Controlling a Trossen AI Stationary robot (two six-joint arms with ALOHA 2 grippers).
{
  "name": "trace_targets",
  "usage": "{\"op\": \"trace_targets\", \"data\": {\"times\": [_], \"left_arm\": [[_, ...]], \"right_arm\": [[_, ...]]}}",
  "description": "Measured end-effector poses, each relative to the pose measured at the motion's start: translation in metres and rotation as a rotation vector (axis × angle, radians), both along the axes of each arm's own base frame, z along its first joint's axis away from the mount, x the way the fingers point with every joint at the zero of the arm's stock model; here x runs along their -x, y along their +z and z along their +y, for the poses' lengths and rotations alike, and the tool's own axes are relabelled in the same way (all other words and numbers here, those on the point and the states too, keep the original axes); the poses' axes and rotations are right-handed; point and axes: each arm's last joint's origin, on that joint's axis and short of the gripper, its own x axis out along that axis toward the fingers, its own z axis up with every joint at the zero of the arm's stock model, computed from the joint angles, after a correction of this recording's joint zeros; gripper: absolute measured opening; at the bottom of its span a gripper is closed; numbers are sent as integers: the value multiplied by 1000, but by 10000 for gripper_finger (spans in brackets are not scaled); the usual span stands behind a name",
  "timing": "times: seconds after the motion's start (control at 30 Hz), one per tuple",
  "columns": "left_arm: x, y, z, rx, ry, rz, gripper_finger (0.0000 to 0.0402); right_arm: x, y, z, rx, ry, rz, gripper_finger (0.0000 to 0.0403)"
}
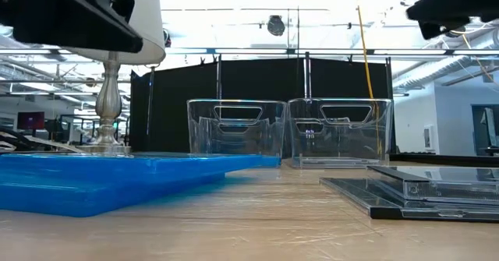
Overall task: Pick & place jewel cases by type
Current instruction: Stack the top black CD case on top of the black CD case in the right transparent bin
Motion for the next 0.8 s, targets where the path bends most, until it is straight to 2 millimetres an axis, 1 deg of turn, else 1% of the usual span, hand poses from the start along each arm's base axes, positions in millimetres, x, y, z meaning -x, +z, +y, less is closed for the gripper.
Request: {"op": "trace_targets", "data": {"times": [0.07, 0.2, 0.27, 0.33, 0.4, 0.5, 0.6, 0.67, 0.8], "left_arm": [[-1, 1, 0, 3, 22, -15, 42], [-2, 4, 1, 37, 71, -47, 42], [-4, 5, 4, 68, 121, -63, 42], [-9, 8, 6, 92, 156, -57, 42], [-22, 13, 1, 111, 139, -28, 42], [-44, 22, -16, 40, 89, 30, 42], [-72, 37, -35, -22, 64, 33, 42], [-91, 46, -46, -41, 54, 28, 42], [-127, 53, -63, -43, 45, 33, 42]], "right_arm": [[5, -7, 0, -7, 63, -23, 3], [14, -21, 3, 0, 130, -39, 5], [18, -25, 5, -23, 127, -19, 2], [22, -27, 7, -63, 100, -11, 1], [26, -27, 11, -104, 82, -11, 1], [33, -21, 19, -129, 76, 0, 1], [40, -6, 28, -122, 55, 20, 1], [43, 4, 32, -110, 50, 66, 0], [49, 24, 30, -117, 1, 177, 0]]}}
